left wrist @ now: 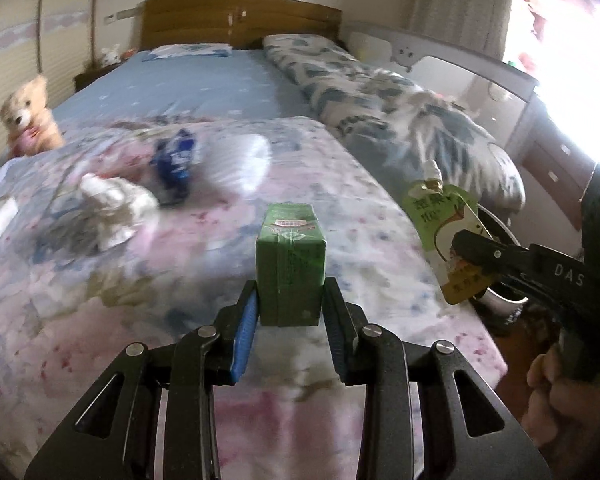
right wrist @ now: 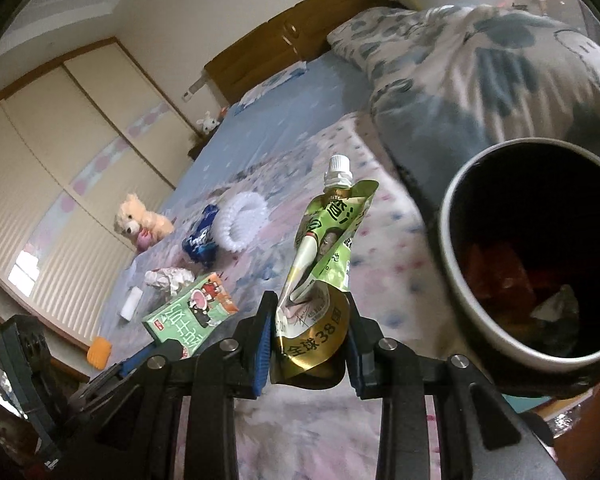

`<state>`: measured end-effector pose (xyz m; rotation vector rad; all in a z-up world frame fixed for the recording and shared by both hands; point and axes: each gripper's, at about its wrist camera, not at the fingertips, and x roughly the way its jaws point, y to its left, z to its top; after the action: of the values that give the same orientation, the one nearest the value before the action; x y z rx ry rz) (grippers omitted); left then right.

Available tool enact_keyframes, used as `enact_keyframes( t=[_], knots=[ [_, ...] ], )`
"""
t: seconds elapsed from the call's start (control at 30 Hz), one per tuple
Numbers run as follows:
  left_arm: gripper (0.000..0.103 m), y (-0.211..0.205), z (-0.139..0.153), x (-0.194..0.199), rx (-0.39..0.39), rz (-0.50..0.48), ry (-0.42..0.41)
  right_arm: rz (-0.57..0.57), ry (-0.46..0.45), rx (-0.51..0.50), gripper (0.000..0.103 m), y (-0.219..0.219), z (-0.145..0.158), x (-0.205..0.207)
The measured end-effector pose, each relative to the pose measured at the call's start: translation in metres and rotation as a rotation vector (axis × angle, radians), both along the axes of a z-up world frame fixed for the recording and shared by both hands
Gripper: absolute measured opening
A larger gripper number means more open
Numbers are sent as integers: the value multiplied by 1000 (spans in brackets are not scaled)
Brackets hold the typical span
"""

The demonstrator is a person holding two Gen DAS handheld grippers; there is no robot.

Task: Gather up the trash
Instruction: 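Carry the green carton and drink pouch over the bin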

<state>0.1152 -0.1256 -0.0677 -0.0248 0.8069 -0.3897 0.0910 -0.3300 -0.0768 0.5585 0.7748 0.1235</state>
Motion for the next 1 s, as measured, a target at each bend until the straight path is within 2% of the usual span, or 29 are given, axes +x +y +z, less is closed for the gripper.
enact_keyframes(
  t=[0.63,1.0],
  knots=[
    [30,-72,10,-9,-1,-138,-21,-145,-10,-6,31,-75,2,-42],
    [30,-108,17,-12,-2,-209,-38,-202,3,3,31,-101,-4,-56]
  ],
)
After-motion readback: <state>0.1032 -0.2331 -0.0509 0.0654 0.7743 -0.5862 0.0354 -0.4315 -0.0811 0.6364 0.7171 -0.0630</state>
